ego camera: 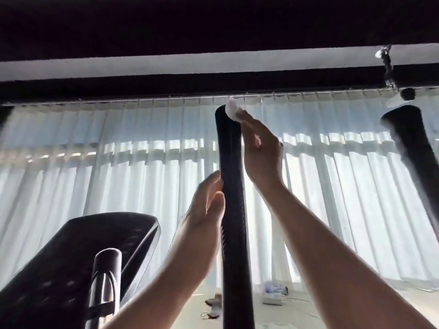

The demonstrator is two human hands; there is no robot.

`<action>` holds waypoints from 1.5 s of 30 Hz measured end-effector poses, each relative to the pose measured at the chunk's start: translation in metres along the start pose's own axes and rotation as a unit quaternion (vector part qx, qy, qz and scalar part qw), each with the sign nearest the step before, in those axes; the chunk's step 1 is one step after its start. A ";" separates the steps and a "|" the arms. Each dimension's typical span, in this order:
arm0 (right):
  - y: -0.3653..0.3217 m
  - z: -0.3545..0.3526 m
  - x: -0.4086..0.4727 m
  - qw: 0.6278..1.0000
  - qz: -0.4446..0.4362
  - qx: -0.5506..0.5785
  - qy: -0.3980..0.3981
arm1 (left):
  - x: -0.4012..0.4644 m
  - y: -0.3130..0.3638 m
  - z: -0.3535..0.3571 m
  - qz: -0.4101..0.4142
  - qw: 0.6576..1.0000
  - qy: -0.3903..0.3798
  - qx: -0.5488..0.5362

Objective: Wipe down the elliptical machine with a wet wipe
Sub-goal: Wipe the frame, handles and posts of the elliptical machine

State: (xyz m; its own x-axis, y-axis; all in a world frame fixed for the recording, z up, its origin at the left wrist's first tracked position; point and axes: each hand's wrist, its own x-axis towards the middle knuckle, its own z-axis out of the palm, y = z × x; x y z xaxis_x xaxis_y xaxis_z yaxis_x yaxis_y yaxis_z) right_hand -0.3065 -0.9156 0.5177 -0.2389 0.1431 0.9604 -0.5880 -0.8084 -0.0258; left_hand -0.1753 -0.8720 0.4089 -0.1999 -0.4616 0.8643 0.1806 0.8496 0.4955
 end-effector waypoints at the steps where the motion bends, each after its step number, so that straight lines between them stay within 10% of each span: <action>1: 0.001 -0.003 -0.020 1.000 0.010 0.024 0.009 | 0.001 0.000 0.000 -0.002 1.000 0.002 -0.027; 15: -0.001 -0.019 -0.051 0.999 0.018 0.036 -0.033 | -0.022 -0.003 0.003 -0.018 0.999 -0.019 0.023; 23: -0.020 -0.079 -0.228 0.997 0.041 0.019 -0.070 | -0.098 -0.028 -0.017 -0.035 0.981 -0.026 0.188; 26: -0.023 -0.103 -0.267 0.992 -0.004 -0.023 -0.120 | -0.123 -0.029 -0.029 0.020 0.932 -0.073 0.354; 28: -0.022 -0.106 -0.258 0.986 -0.046 -0.054 -0.154 | -0.136 -0.032 -0.040 0.107 0.829 -0.115 0.538; 31: -0.023 -0.099 -0.215 0.964 -0.118 -0.128 -0.201 | -0.160 -0.044 -0.059 0.177 0.752 -0.132 0.621; 45: -0.036 -0.166 -0.319 0.769 -0.312 -0.215 -0.515 | -0.217 -0.106 -0.087 0.147 0.747 -0.104 0.640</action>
State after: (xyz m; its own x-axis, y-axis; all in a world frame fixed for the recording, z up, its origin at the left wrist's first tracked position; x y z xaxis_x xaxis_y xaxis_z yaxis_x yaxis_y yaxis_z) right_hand -0.3371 -0.8372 0.1662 0.8014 -0.2804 0.5283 -0.5946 -0.4698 0.6525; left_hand -0.0679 -0.8845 0.1762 -0.5019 -0.2701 0.8217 -0.7964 0.5148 -0.3173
